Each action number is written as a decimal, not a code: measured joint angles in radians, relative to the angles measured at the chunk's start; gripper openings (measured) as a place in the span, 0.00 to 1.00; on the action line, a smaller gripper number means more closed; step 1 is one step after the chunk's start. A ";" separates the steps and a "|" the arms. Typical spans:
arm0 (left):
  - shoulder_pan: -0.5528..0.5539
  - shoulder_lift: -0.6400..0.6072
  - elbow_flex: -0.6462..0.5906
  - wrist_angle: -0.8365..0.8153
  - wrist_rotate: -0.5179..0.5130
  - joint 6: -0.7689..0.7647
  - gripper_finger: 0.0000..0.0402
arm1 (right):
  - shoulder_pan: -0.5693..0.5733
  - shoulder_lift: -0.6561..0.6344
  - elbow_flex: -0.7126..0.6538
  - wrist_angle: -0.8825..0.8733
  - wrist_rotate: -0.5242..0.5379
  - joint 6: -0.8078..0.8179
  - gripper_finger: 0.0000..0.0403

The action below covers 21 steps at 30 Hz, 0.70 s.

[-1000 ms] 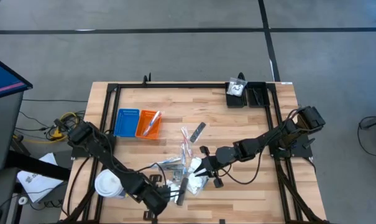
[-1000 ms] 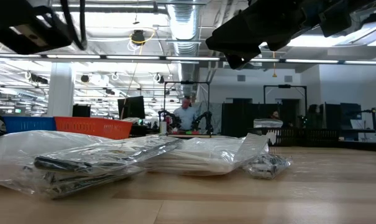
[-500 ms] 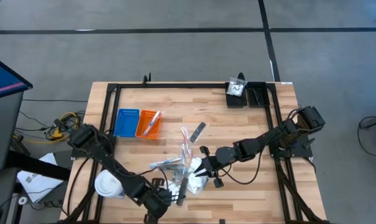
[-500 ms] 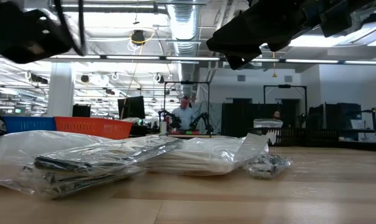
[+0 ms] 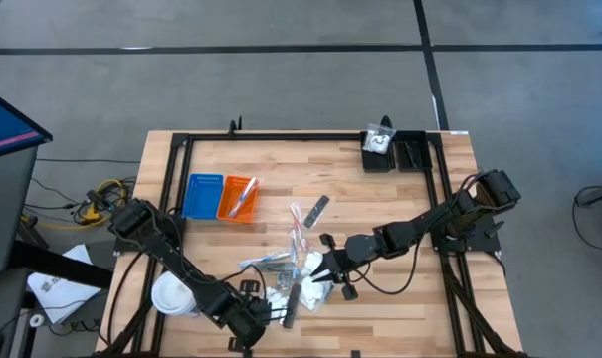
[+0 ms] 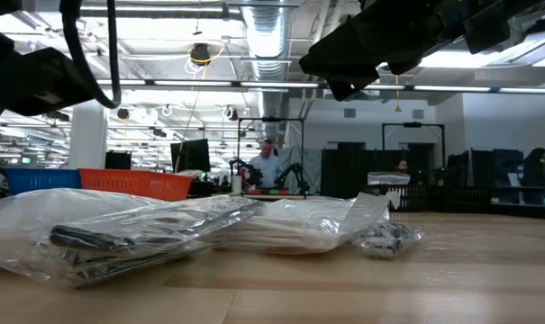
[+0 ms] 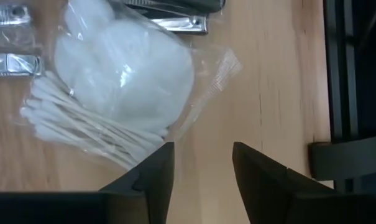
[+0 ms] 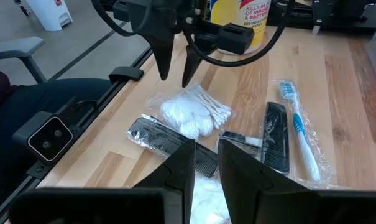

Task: Pick & Place Travel size toiletries
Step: Put the cotton pack into the left black bin

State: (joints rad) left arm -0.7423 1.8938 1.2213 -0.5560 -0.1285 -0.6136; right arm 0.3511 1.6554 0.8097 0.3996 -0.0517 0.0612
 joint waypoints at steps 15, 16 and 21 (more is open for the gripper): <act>0.004 0.000 0.000 0.006 -0.020 0.007 0.40 | 0.000 0.000 0.000 -0.003 0.000 0.000 0.16; 0.004 0.000 0.000 0.007 -0.020 0.007 0.40 | 0.000 0.000 0.000 -0.003 0.000 0.000 0.16; 0.003 0.000 -0.027 0.069 -0.013 0.005 0.38 | 0.000 0.000 0.000 -0.003 0.000 0.000 0.16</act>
State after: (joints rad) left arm -0.7391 1.8938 1.1943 -0.4874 -0.1416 -0.6086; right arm 0.3511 1.6554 0.8097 0.3968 -0.0517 0.0612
